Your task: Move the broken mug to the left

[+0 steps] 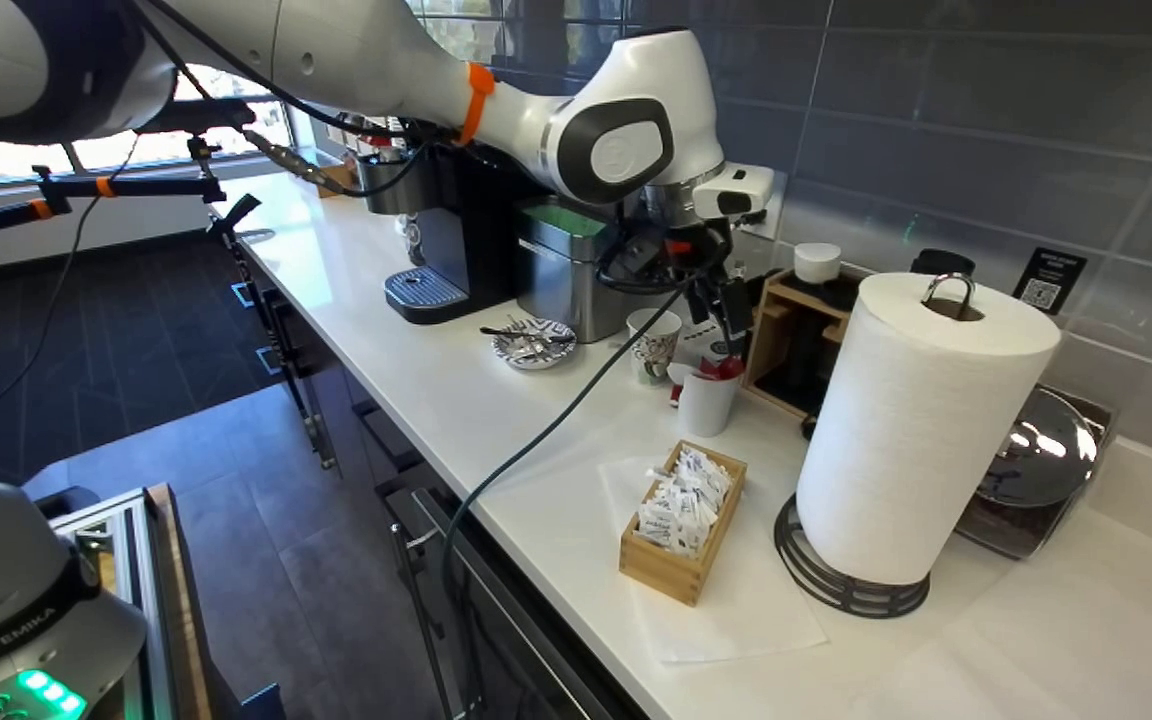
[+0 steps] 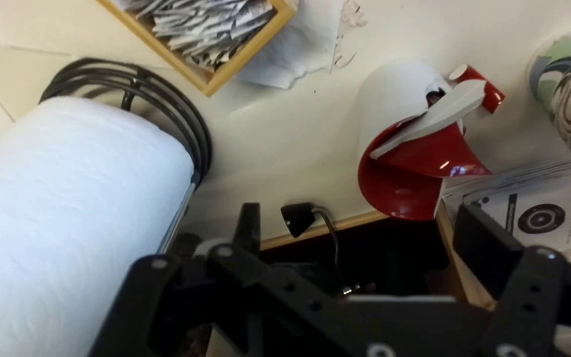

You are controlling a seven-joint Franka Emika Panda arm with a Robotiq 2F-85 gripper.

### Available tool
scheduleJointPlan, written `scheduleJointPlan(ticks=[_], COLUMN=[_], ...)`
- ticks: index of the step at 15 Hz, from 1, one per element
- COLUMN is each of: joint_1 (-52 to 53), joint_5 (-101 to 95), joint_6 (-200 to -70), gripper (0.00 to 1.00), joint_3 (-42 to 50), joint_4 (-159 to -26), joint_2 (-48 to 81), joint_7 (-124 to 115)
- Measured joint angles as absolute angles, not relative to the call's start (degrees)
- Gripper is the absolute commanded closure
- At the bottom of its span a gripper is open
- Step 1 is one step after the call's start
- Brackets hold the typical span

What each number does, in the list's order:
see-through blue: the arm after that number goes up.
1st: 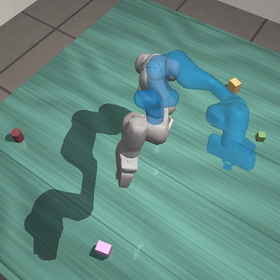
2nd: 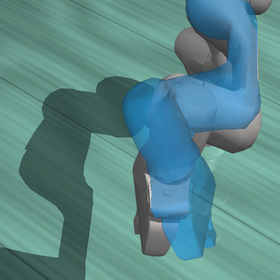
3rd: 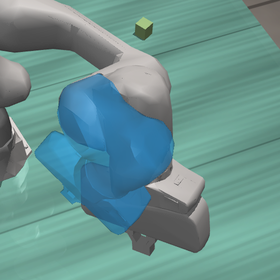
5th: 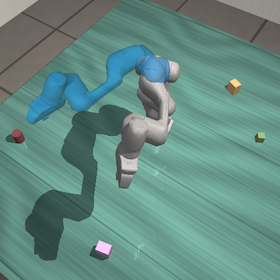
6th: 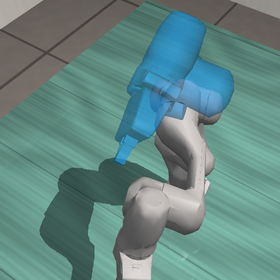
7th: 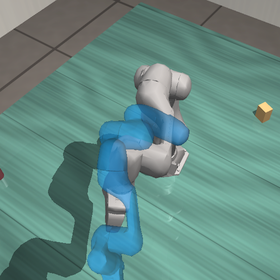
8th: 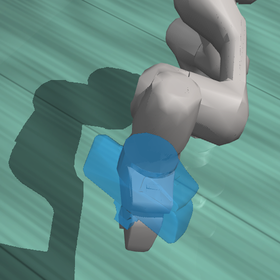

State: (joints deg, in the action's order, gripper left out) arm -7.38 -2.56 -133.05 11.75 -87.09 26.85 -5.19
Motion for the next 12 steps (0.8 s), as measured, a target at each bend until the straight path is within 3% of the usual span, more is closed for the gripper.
scheduleJointPlan(ticks=[8, 10, 12], joint_1=[-10.24, -11.16, -12.37], joint_5=[-3.03, -2.17, -0.68], joint_6=[-142.67, -142.68, -142.60], gripper=[0.00, 0.05, 0.16], joint_3=[7.67, 6.73, 5.83], joint_4=[-86.67, -85.63, -84.20], joint_2=[31.76, 33.00, 34.53], joint_7=[5.62, 6.13, 6.73])
